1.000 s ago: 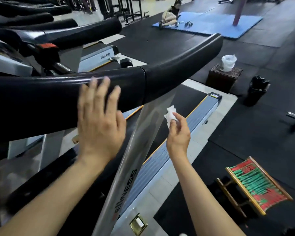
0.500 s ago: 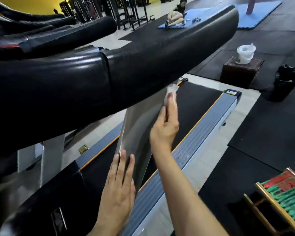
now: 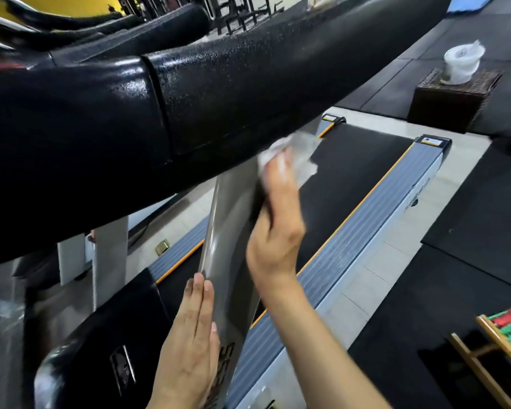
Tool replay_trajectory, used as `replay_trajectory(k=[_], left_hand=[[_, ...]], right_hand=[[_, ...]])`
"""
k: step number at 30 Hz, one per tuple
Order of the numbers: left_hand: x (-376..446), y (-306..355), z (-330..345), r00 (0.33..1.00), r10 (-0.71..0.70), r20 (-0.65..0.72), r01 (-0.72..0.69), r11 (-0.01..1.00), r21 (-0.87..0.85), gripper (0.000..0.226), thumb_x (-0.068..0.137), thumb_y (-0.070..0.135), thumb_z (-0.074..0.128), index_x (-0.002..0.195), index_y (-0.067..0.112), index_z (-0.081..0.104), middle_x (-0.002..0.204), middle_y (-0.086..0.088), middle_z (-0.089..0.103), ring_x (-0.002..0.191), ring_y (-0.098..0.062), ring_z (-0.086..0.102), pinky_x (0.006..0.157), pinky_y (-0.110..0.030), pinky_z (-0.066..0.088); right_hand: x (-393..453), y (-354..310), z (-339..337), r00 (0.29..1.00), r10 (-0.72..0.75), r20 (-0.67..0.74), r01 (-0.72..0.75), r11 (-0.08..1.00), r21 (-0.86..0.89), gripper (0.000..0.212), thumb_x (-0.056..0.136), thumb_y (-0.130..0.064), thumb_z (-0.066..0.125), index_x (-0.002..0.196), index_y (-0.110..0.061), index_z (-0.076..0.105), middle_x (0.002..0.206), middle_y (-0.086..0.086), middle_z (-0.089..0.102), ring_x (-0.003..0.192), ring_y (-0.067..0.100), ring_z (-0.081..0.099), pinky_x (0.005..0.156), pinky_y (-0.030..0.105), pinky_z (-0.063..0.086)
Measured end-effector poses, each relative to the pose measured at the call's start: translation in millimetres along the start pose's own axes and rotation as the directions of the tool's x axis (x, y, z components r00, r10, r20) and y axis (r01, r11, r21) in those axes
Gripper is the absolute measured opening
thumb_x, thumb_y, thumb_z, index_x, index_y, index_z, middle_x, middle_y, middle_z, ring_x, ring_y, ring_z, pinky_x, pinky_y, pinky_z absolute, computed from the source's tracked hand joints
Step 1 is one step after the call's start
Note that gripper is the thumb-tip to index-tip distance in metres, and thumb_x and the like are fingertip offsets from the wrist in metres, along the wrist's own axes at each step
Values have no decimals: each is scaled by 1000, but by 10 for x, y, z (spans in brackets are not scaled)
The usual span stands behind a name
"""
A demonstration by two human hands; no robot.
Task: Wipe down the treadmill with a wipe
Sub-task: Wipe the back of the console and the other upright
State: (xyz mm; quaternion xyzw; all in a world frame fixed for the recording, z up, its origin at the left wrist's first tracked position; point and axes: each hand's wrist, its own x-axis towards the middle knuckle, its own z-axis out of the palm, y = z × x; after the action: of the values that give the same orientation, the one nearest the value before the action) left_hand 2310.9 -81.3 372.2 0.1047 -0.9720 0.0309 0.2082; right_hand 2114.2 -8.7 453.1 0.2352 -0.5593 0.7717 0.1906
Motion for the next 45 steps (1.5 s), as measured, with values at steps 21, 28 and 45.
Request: replay_trajectory(k=[21, 28, 45], left_hand=[[-32, 52, 273, 994, -101, -33, 101, 995, 21, 59, 105, 6, 20, 158, -11, 1, 164, -35, 9, 152, -51, 16, 128, -48, 15], [-4, 125, 155, 995, -76, -71, 67, 990, -127, 73, 97, 2, 34, 162, 2, 2, 169, -23, 3, 153, -47, 18, 122, -55, 26], [-349, -103, -163, 982, -186, 28, 185, 930, -317, 62, 101, 21, 53, 159, 19, 31, 162, 2, 36, 147, -12, 40, 115, -31, 40]], right_hand=[[-450, 134, -103, 973, 222, 63, -222, 975, -11, 52, 103, 4, 42, 151, -12, 35, 164, 12, 27, 154, 20, 22, 124, 30, 20], [-313, 67, -182, 971, -16, 237, 51, 989, -141, 63, 90, 24, 36, 147, -2, 41, 159, 19, 33, 154, 31, 22, 125, 45, 22], [-618, -4, -245, 446, -333, 831, 781, 599, -179, 26, 101, -6, 53, 121, -2, 68, 130, 14, 65, 134, 30, 53, 123, 44, 28]])
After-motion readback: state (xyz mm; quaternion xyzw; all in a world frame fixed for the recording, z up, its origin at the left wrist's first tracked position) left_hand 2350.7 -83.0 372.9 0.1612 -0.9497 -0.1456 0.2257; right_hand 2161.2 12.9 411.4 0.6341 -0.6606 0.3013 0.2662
